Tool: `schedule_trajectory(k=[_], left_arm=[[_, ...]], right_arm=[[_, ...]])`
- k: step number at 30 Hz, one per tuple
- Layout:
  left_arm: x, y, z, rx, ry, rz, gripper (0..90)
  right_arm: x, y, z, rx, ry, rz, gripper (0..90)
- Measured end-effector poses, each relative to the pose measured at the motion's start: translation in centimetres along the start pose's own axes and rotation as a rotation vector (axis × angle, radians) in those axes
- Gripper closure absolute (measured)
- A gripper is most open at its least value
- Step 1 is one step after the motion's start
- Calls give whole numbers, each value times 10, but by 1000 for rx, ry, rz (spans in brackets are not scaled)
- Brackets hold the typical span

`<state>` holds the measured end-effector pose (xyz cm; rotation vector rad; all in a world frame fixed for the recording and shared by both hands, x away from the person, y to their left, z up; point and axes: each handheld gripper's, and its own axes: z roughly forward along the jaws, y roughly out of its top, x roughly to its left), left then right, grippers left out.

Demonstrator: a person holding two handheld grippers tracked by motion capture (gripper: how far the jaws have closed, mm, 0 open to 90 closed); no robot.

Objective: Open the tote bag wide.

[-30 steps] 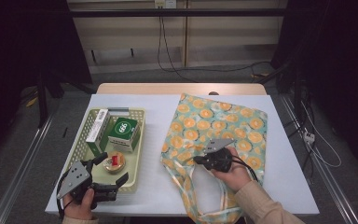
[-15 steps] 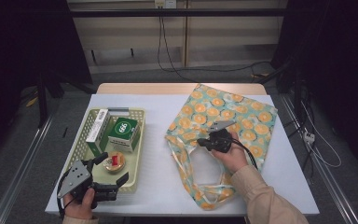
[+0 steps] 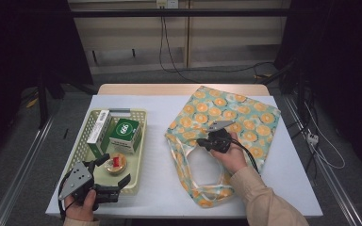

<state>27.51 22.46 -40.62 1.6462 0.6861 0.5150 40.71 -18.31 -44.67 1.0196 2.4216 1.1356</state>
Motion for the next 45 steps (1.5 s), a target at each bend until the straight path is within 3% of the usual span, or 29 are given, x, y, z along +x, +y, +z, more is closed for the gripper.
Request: schedule_trajectory(k=[3, 5, 7, 10, 11, 17, 26, 33, 39, 41, 45], left_arm=[[0, 0, 0, 2, 0, -1, 21], [0, 0, 0, -1, 0, -4, 21], [0, 0, 0, 0, 0, -1, 21], [0, 0, 0, 1, 1, -1, 20], [0, 0, 0, 1, 0, 0, 20], [0, 0, -1, -1, 3, 2, 21], [0, 0, 0, 2, 2, -3, 21], [0, 0, -1, 2, -1, -7, 21], [0, -1, 0, 6, 2, -6, 21], [0, -1, 0, 9, 1, -3, 21], [0, 0, -1, 6, 2, -5, 21]], right_arm=[[1, -1, -1, 9, -4, 15, 716], [3, -1, -4, 10, -13, 5, 686], [5, 0, -8, 8, -18, 15, 564], [7, 1, -14, 10, -30, 10, 526], [12, 1, -22, -5, -15, 15, 468], [33, -4, -39, -6, 61, -2, 374], [61, -11, -46, -14, 137, -14, 158], [73, -20, -47, -5, 172, -18, 100], [75, -28, -49, -17, 198, -19, 86], [75, -31, -49, 4, 218, -15, 166], [77, -35, -50, 4, 252, 8, 229]])
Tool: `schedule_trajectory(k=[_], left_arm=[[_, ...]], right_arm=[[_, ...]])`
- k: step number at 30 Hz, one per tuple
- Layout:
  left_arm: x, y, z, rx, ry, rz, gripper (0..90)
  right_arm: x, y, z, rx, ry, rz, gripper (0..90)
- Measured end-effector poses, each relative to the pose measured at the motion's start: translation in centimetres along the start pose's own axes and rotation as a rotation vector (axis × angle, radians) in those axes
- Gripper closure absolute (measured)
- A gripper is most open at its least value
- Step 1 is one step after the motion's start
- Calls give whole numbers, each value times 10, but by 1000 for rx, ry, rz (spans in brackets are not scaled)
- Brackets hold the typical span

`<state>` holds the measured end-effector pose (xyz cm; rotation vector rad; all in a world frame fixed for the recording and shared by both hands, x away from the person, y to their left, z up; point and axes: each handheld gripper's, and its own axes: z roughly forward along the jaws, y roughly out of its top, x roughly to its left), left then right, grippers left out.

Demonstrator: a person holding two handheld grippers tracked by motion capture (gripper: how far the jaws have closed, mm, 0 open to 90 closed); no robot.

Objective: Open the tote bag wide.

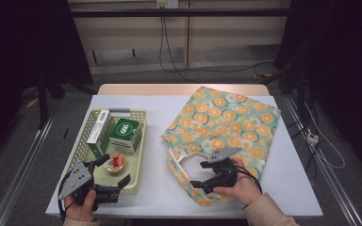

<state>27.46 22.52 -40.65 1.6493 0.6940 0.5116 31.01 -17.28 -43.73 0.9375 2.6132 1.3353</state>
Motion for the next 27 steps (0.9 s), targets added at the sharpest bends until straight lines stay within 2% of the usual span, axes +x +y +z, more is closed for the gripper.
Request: schedule_trajectory(k=[1, 2, 4, 8, 9, 12, 17, 18, 20, 21, 22, 23, 24, 27], left_arm=[[0, 0, 0, -2, 2, -3, 21], [0, 0, 0, -1, 2, -2, 21], [0, 0, -1, -1, 3, 0, 21], [0, 0, 0, 5, 0, 3, 21], [0, 0, 0, 5, 0, 4, 21], [-1, 0, 0, 1, 1, 5, 21], [0, 0, 0, 3, 1, 5, 21], [0, 0, 0, 4, 1, 5, 21], [0, 0, 0, 4, 1, 4, 21], [0, 0, 0, 2, 1, 6, 21], [-1, 0, 0, 1, 2, 4, 21], [-1, 0, 0, 1, 2, 4, 21], [-1, 0, 0, 1, 2, 5, 21], [0, 0, 0, 3, 4, 5, 21]], right_arm=[[3, -2, -1, 3, 1, -17, 271], [3, -2, -1, 3, 1, -17, 271], [9, -5, -3, 5, 16, -30, 352], [14, -7, -5, 8, 32, -44, 387], [17, -8, -5, 14, 47, -59, 428], [20, -9, -4, 14, 56, -60, 428], [32, -7, -4, 16, 76, -96, 446], [35, -8, -2, 35, 60, -129, 489], [34, -9, 1, 45, 41, -151, 587], [33, -10, 2, 49, 39, -153, 650], [33, -10, 2, 49, 39, -153, 650], [29, -10, 2, 30, 42, -150, 766], [27, -9, 1, 21, 46, -146, 812], [23, -6, -4, 8, 40, -143, 860]])
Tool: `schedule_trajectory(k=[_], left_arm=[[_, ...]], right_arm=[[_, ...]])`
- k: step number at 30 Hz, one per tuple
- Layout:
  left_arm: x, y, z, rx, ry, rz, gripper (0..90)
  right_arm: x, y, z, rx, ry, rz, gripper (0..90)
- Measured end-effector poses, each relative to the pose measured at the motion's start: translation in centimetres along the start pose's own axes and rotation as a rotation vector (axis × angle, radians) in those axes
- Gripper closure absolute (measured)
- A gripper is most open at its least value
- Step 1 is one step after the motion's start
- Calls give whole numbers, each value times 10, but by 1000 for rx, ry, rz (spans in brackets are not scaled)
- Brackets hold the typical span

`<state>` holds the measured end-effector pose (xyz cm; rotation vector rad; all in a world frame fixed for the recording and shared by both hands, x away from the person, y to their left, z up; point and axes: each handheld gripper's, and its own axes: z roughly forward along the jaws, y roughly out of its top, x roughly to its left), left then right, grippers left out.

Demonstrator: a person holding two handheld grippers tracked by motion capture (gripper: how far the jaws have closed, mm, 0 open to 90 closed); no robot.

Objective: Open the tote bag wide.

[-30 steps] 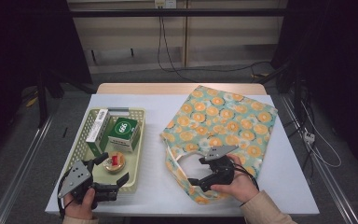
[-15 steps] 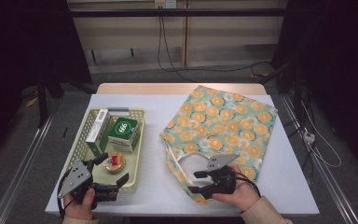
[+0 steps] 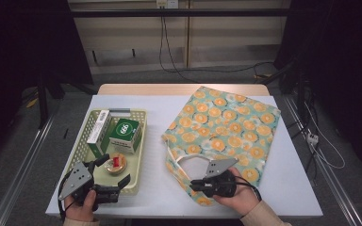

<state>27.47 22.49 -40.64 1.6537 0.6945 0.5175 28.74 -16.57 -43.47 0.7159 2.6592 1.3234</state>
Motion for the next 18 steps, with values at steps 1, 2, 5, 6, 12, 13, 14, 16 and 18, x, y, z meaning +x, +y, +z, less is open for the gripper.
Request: schedule_trajectory(k=[1, 2, 5, 6, 12, 13, 14, 16, 18], left_arm=[[0, 0, 0, -1, 1, -1, 21], [0, 0, 0, -2, 1, -2, 21], [0, 0, 0, -1, 2, 0, 21], [0, 0, 0, -2, 1, 0, 21], [0, 0, 0, -3, 1, 1, 21], [0, 0, 0, -2, 2, 0, 21], [0, 0, 0, -3, 1, -1, 21], [0, 0, 0, -1, 0, 3, 21], [0, 0, 0, -2, 2, 1, 21]], right_arm=[[-4, 3, -6, -27, 6, 18, 896], [-7, 5, -9, -31, -2, 16, 900], [-11, 8, -13, -37, -16, 14, 900], [-17, 10, -17, -49, -24, 30, 900], [-48, 15, -33, -105, -128, 87, 900], [-56, 16, -37, -106, -149, 97, 900], [-63, 16, -40, -107, -167, 111, 900], [-77, 16, -46, -118, -201, 141, 900], [-91, 16, -52, -128, -231, 164, 900]])
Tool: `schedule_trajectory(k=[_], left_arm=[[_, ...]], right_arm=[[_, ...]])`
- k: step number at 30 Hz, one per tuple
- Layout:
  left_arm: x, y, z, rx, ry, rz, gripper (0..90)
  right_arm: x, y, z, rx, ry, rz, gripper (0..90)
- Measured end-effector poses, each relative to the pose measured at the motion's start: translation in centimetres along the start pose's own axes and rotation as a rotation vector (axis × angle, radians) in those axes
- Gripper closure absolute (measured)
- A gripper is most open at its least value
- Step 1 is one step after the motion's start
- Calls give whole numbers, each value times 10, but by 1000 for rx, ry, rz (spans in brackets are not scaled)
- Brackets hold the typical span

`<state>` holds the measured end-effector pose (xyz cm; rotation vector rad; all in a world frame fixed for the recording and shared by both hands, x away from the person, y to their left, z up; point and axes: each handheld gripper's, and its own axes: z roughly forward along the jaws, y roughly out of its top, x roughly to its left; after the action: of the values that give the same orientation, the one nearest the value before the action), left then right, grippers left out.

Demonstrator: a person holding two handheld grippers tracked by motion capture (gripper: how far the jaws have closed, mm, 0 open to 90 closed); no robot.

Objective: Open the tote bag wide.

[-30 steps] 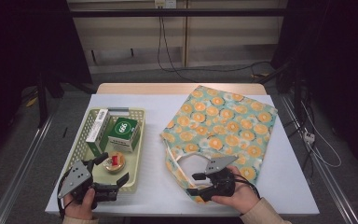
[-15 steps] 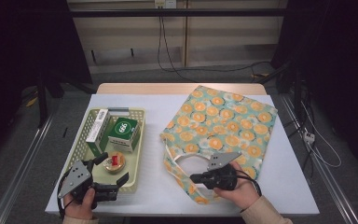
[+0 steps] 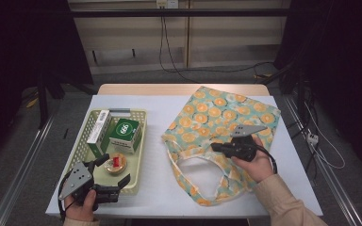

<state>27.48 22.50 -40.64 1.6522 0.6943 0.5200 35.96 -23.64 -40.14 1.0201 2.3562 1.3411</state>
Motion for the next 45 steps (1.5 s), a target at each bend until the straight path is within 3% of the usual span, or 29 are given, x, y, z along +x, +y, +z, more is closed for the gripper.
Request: schedule_trajectory(k=[3, 5, 6, 7, 9, 12, 14, 19, 25, 31, 34, 35, 39, 41, 42, 43, 45], left_arm=[[1, -1, 0, 2, 1, -2, 21], [0, -1, 0, 2, 0, -3, 21], [0, -1, 0, 2, -1, -2, 21], [0, 0, 0, 2, -1, 1, 21], [0, 0, 0, -2, -1, -2, 21], [1, 0, 0, 0, 0, -2, 21], [1, 0, 0, 2, -1, 1, 21], [1, -1, 0, 1, 0, -3, 21], [1, -1, 0, 3, -1, -5, 21], [2, -2, 0, 4, -2, -4, 21], [1, -1, -1, 1, -1, -3, 21], [1, -1, -1, 1, -1, -2, 21], [1, -2, -1, 7, 0, -1, 21], [1, -1, -1, 4, -1, 0, 21], [1, -1, -1, 4, 0, 1, 21], [1, -1, -1, 3, 1, 0, 21], [1, -1, -1, 3, 3, -2, 21]], right_arm=[[-9, 1, -1, -4, -20, 4, 900], [-23, 1, -1, -5, -58, 15, 900], [-23, 1, -1, -5, -58, 15, 900], [-32, 1, 1, -2, -61, 36, 900], [-36, 1, 1, 3, -74, 42, 900], [-54, 2, 3, 13, -88, 50, 900], [-57, 2, 4, 8, -88, 55, 900], [-82, 0, 9, 3, -121, 123, 900], [-99, -2, 14, 8, -150, 148, 900], [-107, -9, 20, 34, -189, 160, 900], [-109, -12, 21, 25, -179, 184, 881], [-106, -12, 23, 32, -172, 188, 786], [-101, -12, 22, 40, -164, 154, 774], [-93, -9, 18, 44, -188, 134, 618], [-93, -9, 18, 44, -188, 134, 618], [-88, -8, 14, 40, -199, 114, 555], [-81, -5, 10, 37, -178, 98, 516]])
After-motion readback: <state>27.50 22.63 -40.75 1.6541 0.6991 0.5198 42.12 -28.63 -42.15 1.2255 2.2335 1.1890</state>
